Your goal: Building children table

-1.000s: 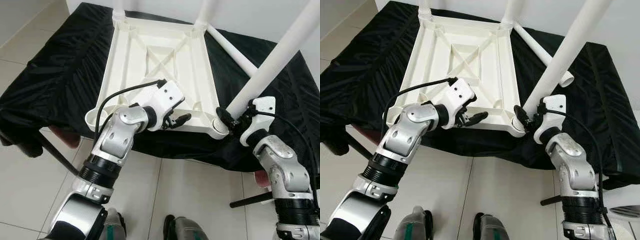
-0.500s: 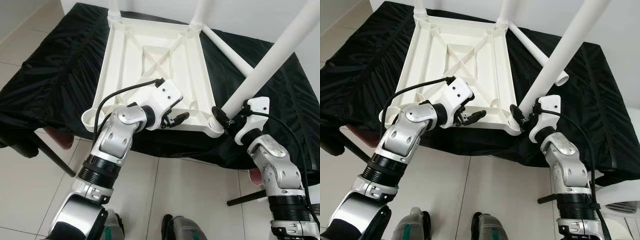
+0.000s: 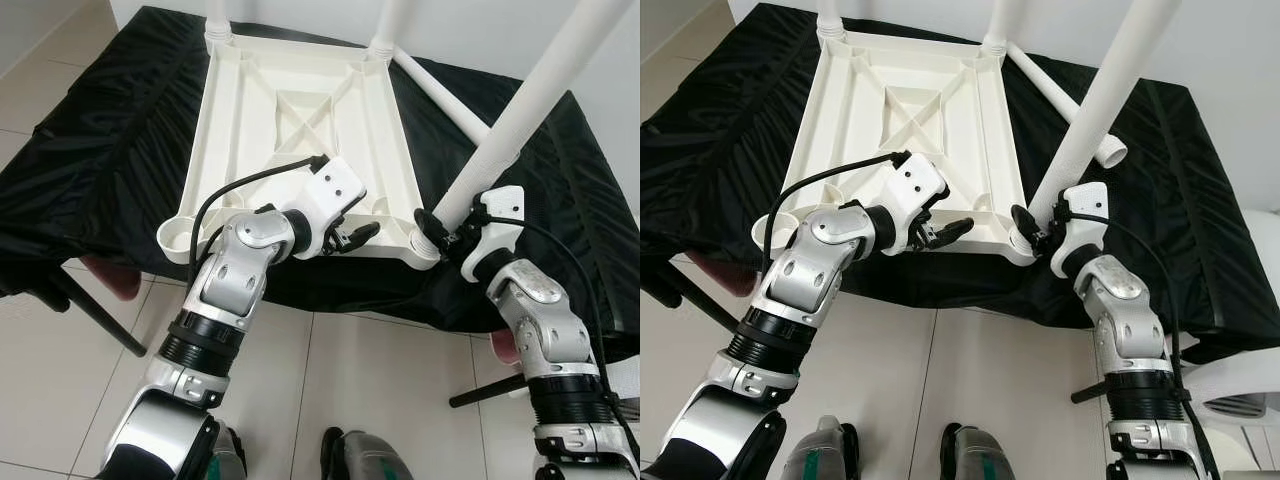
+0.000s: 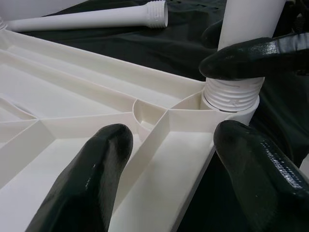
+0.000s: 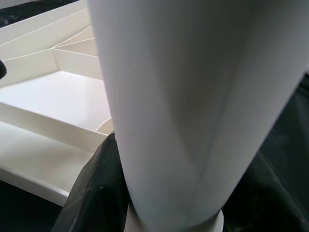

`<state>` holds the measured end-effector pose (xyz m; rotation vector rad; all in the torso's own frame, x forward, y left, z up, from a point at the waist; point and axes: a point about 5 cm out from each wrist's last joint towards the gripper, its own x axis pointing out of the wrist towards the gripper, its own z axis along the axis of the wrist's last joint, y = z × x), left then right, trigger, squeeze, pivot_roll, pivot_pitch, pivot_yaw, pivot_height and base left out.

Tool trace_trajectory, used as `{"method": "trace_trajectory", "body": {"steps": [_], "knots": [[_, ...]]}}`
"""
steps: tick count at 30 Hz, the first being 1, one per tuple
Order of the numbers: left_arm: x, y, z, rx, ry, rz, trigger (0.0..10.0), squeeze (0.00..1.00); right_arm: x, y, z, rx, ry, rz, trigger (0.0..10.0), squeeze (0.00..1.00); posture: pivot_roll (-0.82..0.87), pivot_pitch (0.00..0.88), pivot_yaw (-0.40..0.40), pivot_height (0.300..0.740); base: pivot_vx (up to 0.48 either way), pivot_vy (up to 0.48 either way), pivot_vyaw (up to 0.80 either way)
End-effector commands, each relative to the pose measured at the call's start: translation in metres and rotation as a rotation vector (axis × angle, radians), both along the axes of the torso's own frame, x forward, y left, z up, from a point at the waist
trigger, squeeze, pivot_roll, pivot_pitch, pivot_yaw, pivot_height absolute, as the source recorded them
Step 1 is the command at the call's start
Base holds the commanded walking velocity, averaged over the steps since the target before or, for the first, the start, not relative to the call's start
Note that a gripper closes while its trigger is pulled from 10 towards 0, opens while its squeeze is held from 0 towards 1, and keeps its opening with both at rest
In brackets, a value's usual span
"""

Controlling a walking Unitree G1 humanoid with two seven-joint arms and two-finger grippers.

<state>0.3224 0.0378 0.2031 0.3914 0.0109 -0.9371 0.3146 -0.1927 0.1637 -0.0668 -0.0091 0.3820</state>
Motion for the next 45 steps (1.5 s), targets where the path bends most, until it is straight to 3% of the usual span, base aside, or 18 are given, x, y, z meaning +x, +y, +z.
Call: {"method": "trace_trajectory", "body": {"steps": [1, 8, 21, 31, 45], "knots": [[0.003, 0.003, 0.005, -0.031, -0.072, 0.151, 10.0, 0.00, -0.001, 0.005, -0.022, 0.014, 0.106, 0.010, 10.0, 0.00, 0.03, 0.105, -0.087, 0.740, 0.000, 0.000, 0.00], [0.003, 0.003, 0.005, -0.035, -0.073, 0.150, 10.0, 0.00, -0.001, 0.004, -0.029, 0.003, 0.130, -0.028, 10.0, 0.00, 0.03, 0.102, -0.093, 0.740, 0.000, 0.000, 0.00], [0.002, 0.001, 0.006, -0.040, -0.077, 0.148, 10.0, 0.00, -0.003, 0.003, -0.027, 0.066, 0.080, -0.213, 10.0, 0.00, 0.03, 0.094, -0.097, 0.740, 0.000, 0.000, 0.00], [0.002, 0.001, 0.008, -0.039, -0.080, 0.146, 10.0, 0.00, -0.002, 0.015, -0.023, 0.149, 0.035, -0.387, 10.0, 0.00, 0.04, 0.106, -0.095, 0.740, 0.000, 0.000, 0.00], [0.001, 0.002, 0.008, -0.042, -0.081, 0.153, 10.0, 0.00, 0.001, 0.034, -0.020, 0.208, 0.019, -0.490, 10.0, 0.00, 0.05, 0.111, -0.099, 0.740, 0.000, 0.000, 0.00]]}}
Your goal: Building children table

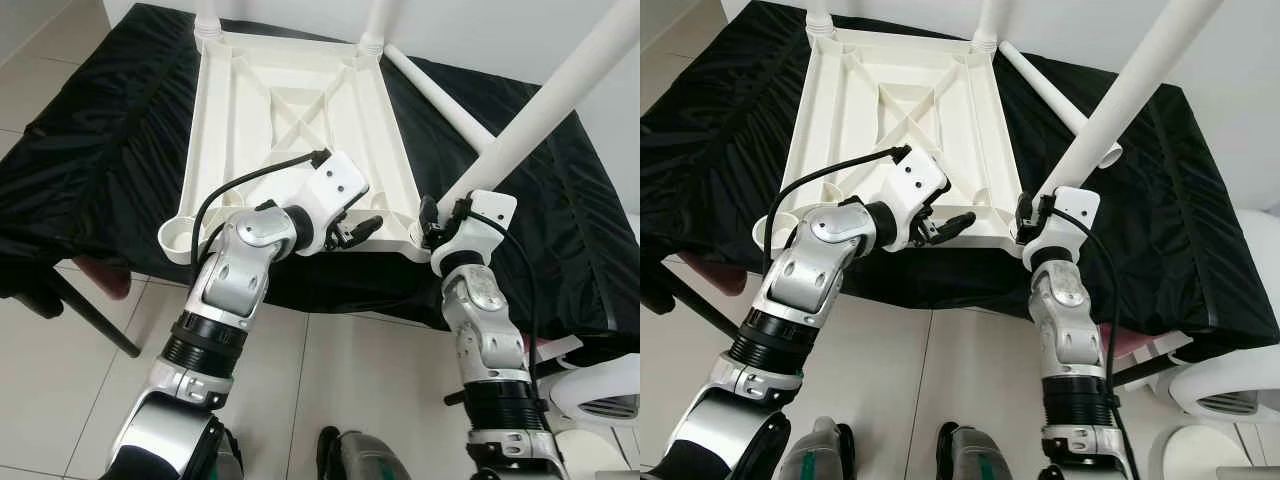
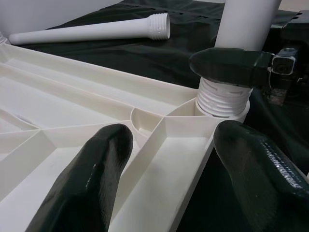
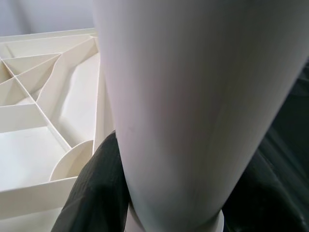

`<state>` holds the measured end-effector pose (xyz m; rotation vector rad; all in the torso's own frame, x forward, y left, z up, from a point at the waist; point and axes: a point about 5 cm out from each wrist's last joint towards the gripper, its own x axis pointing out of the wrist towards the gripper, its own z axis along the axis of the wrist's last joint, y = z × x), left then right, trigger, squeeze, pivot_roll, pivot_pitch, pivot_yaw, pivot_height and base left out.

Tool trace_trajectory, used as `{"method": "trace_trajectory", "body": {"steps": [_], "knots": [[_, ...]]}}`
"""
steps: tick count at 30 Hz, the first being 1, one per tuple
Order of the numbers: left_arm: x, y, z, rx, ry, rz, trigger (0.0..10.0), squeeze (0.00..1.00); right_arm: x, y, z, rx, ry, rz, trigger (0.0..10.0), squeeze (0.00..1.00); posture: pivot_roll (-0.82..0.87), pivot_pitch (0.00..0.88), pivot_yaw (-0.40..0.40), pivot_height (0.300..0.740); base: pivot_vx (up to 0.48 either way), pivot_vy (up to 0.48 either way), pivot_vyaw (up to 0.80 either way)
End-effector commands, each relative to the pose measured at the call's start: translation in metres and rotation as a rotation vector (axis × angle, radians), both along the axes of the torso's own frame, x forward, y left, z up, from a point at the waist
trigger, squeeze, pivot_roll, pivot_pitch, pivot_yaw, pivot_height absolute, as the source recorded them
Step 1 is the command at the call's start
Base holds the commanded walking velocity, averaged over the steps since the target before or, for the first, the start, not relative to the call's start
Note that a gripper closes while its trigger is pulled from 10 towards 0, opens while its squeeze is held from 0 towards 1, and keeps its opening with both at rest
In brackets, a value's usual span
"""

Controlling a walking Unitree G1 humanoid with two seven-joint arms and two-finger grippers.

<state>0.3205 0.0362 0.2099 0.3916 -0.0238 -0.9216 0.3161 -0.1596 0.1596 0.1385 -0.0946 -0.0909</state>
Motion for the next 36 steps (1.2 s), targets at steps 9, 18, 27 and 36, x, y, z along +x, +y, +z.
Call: {"method": "trace_trajectory", "body": {"steps": [9, 18, 27, 36], "knots": [[0.002, 0.003, 0.002, -0.031, -0.046, 0.143, 10.0, 0.00, 0.006, -0.002, -0.012, 0.057, 0.109, -0.089, 10.0, 0.00, 0.05, 0.112, -0.098, 0.740, 0.000, 0.000, 0.00], [0.003, 0.003, 0.002, -0.033, -0.050, 0.144, 10.0, 0.00, 0.011, -0.004, -0.010, 0.112, 0.154, -0.148, 10.0, 0.00, 0.04, 0.112, -0.102, 0.740, 0.000, 0.000, 0.00], [0.003, 0.003, 0.003, -0.032, -0.051, 0.147, 10.0, 0.00, 0.012, -0.014, -0.010, 0.072, 0.167, -0.292, 10.0, 0.00, 0.05, 0.115, -0.102, 0.740, 0.000, 0.000, 0.00], [0.003, 0.002, 0.003, -0.031, -0.053, 0.148, 10.0, 0.00, 0.010, -0.016, -0.010, 0.088, 0.172, -0.390, 10.0, 0.00, 0.05, 0.115, -0.103, 0.740, 0.000, 0.000, 0.00]]}}
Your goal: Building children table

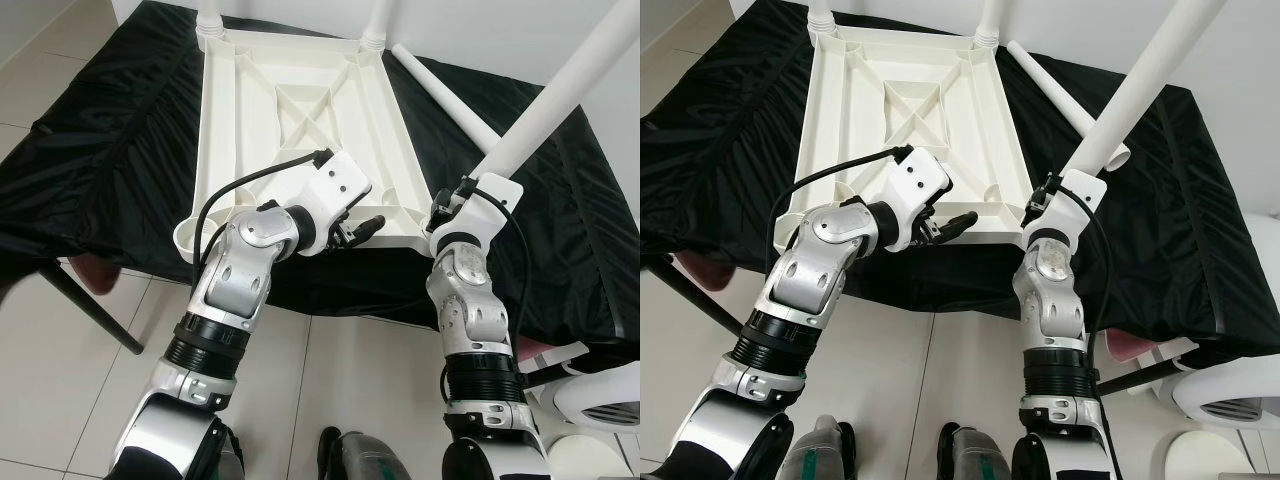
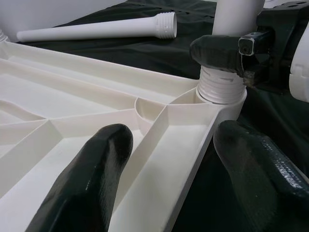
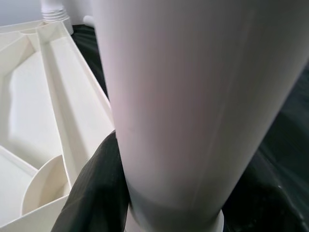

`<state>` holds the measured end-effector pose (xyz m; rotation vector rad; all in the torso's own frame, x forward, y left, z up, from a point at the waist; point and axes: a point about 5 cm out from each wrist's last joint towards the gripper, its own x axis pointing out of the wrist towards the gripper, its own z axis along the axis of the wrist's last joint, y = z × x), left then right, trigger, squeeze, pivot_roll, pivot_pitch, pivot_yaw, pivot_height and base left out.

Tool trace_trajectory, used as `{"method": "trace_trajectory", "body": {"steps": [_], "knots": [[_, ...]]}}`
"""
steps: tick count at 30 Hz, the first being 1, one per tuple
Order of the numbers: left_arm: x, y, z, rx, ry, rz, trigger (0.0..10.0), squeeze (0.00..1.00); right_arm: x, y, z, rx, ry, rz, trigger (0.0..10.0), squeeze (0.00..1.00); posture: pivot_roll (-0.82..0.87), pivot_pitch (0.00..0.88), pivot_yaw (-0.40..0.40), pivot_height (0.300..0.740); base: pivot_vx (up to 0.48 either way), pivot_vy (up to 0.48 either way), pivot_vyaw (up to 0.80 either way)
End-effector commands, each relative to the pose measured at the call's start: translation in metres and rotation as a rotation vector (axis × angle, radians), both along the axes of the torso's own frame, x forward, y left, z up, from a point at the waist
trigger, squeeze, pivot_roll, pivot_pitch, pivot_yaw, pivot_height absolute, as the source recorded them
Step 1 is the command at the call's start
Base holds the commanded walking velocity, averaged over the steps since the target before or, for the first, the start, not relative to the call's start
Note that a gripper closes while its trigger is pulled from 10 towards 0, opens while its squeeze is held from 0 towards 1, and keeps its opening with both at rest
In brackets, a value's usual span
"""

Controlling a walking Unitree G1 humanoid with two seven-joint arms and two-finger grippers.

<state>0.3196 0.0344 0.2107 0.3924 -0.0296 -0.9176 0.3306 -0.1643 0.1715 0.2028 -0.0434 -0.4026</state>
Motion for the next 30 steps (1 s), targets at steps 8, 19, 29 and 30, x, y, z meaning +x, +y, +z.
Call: {"method": "trace_trajectory", "body": {"steps": [8, 19, 29, 30], "knots": [[0.004, 0.004, 0.002, -0.028, -0.048, 0.147, 10.0, 0.00, -0.005, -0.014, -0.029, 0.017, 0.143, -0.212, 10.0, 0.00, 0.05, 0.118, -0.104, 0.740, 0.000, 0.000, 0.00], [0.003, 0.004, 0.002, -0.028, -0.048, 0.147, 10.0, 0.00, 0.002, -0.013, -0.036, 0.020, 0.172, -0.259, 10.0, 0.00, 0.06, 0.113, -0.103, 0.740, 0.000, 0.000, 0.00], [0.001, 0.003, 0.001, -0.027, -0.047, 0.142, 10.0, 0.00, 0.009, -0.009, -0.032, 0.061, 0.161, -0.270, 10.0, 0.00, 0.07, 0.104, -0.100, 0.740, 0.000, 0.000, 0.00], [0.001, 0.003, 0.001, -0.027, -0.047, 0.142, 10.0, 0.00, 0.009, -0.009, -0.032, 0.061, 0.161, -0.270, 10.0, 0.00, 0.07, 0.104, -0.100, 0.740, 0.000, 0.000, 0.00]]}}
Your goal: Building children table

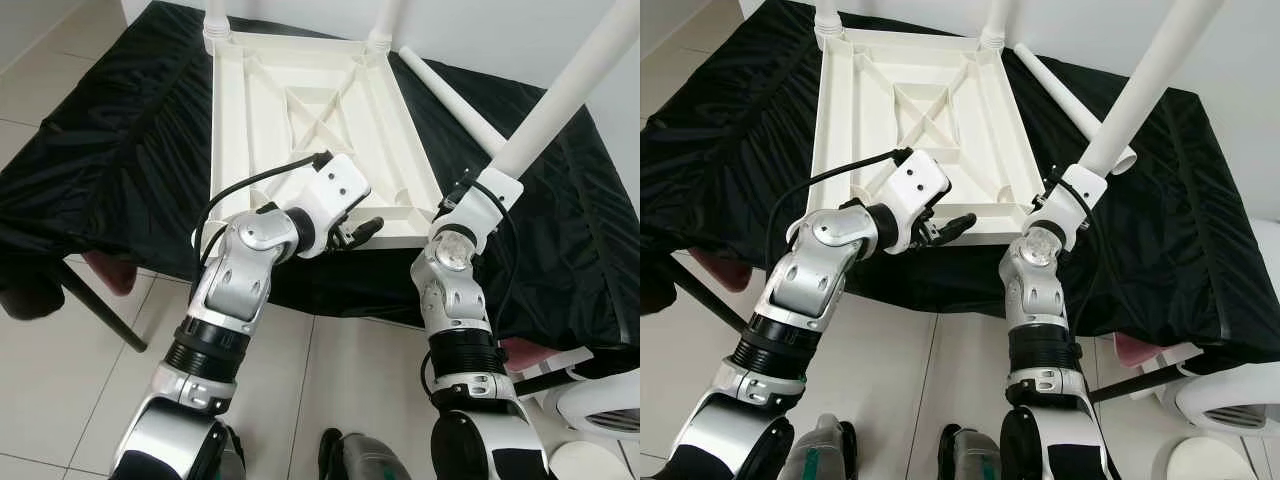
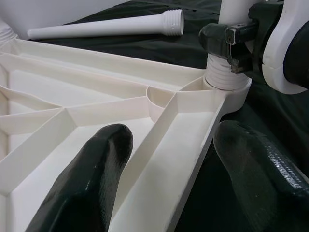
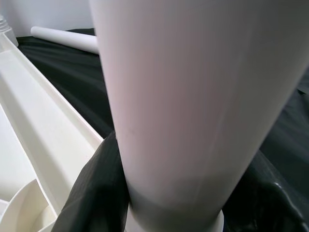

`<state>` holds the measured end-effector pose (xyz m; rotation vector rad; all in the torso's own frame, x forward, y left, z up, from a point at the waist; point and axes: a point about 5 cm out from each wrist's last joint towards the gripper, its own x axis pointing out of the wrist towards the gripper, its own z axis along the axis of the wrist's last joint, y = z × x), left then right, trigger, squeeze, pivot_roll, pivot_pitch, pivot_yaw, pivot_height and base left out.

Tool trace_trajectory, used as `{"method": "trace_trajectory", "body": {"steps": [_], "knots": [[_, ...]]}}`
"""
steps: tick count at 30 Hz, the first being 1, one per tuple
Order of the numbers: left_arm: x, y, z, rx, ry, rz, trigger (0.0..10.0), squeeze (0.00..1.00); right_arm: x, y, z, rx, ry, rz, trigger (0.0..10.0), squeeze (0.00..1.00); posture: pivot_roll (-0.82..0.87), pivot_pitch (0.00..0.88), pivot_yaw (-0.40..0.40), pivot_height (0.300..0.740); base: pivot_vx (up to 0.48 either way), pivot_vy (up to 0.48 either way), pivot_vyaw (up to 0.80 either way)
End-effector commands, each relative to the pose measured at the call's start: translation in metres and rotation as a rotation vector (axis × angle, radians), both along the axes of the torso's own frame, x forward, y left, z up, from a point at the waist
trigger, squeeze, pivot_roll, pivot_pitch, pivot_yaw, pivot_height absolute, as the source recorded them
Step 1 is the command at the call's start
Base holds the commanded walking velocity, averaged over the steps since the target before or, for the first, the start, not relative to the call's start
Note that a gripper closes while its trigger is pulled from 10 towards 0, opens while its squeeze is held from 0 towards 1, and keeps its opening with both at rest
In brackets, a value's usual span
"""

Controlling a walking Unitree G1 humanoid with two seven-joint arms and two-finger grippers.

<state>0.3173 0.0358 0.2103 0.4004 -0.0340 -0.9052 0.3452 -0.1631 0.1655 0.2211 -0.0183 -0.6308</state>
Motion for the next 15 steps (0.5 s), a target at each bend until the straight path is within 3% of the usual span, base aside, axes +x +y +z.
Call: {"method": "trace_trajectory", "body": {"steps": [1, 15], "knots": [[0.0032, 0.0011, 0.0016, -0.032, -0.039, 0.129, 10.0, 0.00, -0.0057, -0.0103, -0.0256, 0.034, 0.112, -0.046, 10.0, 0.00, 0.07, 0.104, -0.100, 0.740, 0.000, 0.000, 0.00], [0.0023, -0.0023, 0.0018, -0.034, -0.041, 0.118, 10.0, 0.00, -0.0047, -0.0135, -0.0215, 0.023, 0.082, -0.032, 10.0, 0.00, 0.06, 0.095, -0.099, 0.740, 0.000, 0.000, 0.00]]}}
